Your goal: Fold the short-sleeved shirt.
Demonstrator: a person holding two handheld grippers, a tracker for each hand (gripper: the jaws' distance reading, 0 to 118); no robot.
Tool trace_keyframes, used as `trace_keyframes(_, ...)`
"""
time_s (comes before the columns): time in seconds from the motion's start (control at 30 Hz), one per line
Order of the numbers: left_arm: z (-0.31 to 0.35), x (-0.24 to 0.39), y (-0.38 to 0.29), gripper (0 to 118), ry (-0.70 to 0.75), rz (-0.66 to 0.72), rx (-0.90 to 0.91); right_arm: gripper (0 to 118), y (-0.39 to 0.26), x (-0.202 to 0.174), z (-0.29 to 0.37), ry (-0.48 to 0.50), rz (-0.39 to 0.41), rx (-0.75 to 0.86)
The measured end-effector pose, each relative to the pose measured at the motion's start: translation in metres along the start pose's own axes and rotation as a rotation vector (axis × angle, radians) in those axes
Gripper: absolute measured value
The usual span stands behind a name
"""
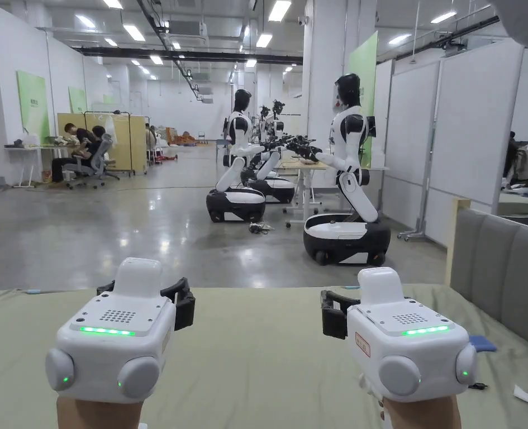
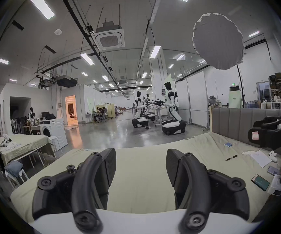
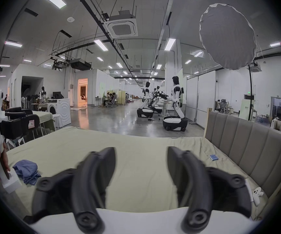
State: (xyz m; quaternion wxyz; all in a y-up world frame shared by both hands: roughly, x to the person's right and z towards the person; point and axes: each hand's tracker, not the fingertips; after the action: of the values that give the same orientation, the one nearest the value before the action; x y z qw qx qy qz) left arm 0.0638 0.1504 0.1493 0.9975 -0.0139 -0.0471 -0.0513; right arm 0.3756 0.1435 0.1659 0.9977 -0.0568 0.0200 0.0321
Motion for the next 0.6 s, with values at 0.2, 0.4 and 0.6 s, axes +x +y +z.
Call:
trace_keyframes(0.2, 0.001, 0.003, 0.002, 61, -0.021, 0.011, 0.013, 118, -0.002, -0.001, -0.001, 0.016, -0.004, 0.005)
trace_keyframes(0.4, 0.001, 0.001, 0.004, 61, -0.034, 0.046, -0.002, 118, 0.004, -0.007, -0.003, 0.062, -0.018, -0.004)
trace_keyframes(0.6, 0.001, 0.001, 0.001, 61, -0.012, 0.060, -0.002, 118, 0.015, -0.025, -0.006, 0.017, -0.013, -0.078)
